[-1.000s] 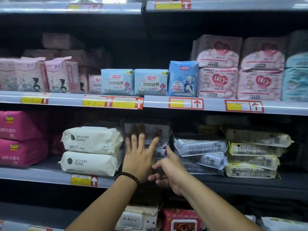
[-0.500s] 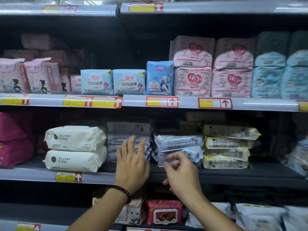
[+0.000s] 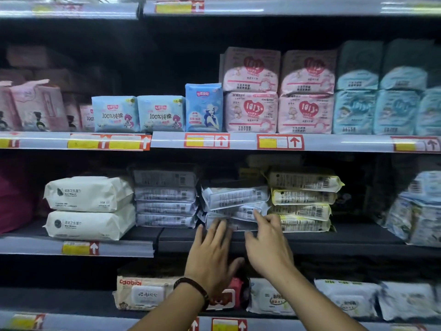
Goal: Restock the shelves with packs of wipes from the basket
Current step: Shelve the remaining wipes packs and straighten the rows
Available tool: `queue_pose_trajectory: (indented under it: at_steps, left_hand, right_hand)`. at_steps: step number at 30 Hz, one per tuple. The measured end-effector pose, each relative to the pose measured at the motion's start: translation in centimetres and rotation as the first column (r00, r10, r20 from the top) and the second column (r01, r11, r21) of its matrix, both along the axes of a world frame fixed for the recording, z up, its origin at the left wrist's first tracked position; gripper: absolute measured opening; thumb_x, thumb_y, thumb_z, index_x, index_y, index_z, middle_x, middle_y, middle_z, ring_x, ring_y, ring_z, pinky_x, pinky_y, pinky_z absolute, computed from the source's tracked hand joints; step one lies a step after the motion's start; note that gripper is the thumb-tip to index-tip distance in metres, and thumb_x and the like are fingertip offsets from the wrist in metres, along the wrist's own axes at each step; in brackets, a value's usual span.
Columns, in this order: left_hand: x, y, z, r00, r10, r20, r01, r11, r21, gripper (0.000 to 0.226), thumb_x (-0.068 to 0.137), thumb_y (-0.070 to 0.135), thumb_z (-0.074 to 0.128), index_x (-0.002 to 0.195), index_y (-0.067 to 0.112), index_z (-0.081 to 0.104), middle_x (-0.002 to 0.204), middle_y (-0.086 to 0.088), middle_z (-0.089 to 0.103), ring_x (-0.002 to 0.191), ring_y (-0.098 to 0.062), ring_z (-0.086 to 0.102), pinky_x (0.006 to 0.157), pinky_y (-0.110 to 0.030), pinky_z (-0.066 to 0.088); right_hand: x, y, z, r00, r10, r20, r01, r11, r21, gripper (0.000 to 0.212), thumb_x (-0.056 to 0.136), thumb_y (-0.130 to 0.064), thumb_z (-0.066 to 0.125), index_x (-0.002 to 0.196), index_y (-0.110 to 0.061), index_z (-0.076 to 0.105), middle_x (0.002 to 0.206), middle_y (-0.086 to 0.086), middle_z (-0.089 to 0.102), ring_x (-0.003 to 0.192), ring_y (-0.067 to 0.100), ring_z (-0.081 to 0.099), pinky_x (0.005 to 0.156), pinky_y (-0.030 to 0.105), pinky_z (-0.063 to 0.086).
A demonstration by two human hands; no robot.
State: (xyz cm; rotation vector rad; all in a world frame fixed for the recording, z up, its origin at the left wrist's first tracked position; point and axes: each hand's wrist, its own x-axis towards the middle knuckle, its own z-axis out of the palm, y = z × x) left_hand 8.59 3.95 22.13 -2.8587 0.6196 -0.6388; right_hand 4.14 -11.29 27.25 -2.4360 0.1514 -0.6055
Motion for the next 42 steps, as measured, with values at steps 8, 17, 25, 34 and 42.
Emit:
queue_pose_trajectory:
  at_steps: [8,17,25,34,42]
  left_hand:
    - [0.5,0.5,0.7,0.998,0.05,-0.037,-0.054,0.991,-0.12,0.082,0.099,0.075,0.013,0.164,0.027,0.029,0.171,-0.021,0.022,0.159,-0.039,0.019,0.129,-0.056,0.018]
    - [1.3,1.6,1.5,0.998,0.046,0.046,-0.041,0.995,-0.096,0.081,0.097,0.075,0.016,0.158,0.027,0.038,0.163,-0.018,0.039,0.148,-0.042,0.037,0.12,-0.059,0.03]
    - [0.5,-0.6,1.4,0.968,-0.19,0.167,0.188,0.982,0.028,0.087,0.09,0.055,0.055,0.165,0.025,0.023,0.167,-0.02,0.031,0.147,-0.042,0.04,0.116,-0.06,0.04]
    - [1.3,-0.8,1.2,0.967,-0.205,0.151,0.2,0.979,0.049,0.106,0.085,0.055,0.053,0.168,0.026,-0.007,0.175,-0.021,-0.001,0.161,-0.043,0.01,0.127,-0.06,0.021]
    - [0.9,-1.4,1.2,0.972,-0.197,0.126,0.199,0.98,0.002,0.093,0.088,0.047,0.056,0.167,0.024,0.013,0.171,-0.022,0.017,0.156,-0.045,0.023,0.124,-0.061,0.028]
  right_hand:
    - [0.6,-0.6,-1.2,0.979,0.161,0.123,-0.201,0.851,0.485,0.058,0.101,-0.018,0.067,0.153,-0.037,0.047,0.159,-0.008,0.036,0.094,0.015,0.07,0.086,0.037,0.061]
    - [1.3,-0.9,-1.9,0.938,0.315,0.144,-0.318,0.614,0.723,0.053,0.101,-0.001,0.062,0.137,-0.039,0.053,0.131,-0.004,0.06,0.084,0.022,0.076,0.064,0.033,0.062]
    - [1.3,-1.4,-3.3,0.974,0.202,0.102,-0.185,0.449,0.874,0.059,0.101,-0.001,0.063,0.15,-0.025,0.042,0.111,-0.012,0.058,0.084,0.028,0.074,0.059,0.036,0.059]
    - [1.1,0.0,-2.0,0.918,0.392,0.054,-0.222,0.398,0.89,0.065,0.1,0.0,0.058,0.157,-0.026,0.039,0.1,0.001,0.072,0.061,0.025,0.068,0.058,0.037,0.059]
    - [2.2,-0.9,-1.7,0.994,0.053,0.095,-0.109,0.559,0.822,0.052,0.096,-0.034,0.076,0.14,-0.026,0.049,0.129,0.0,0.067,0.056,0.026,0.074,0.054,0.036,0.062]
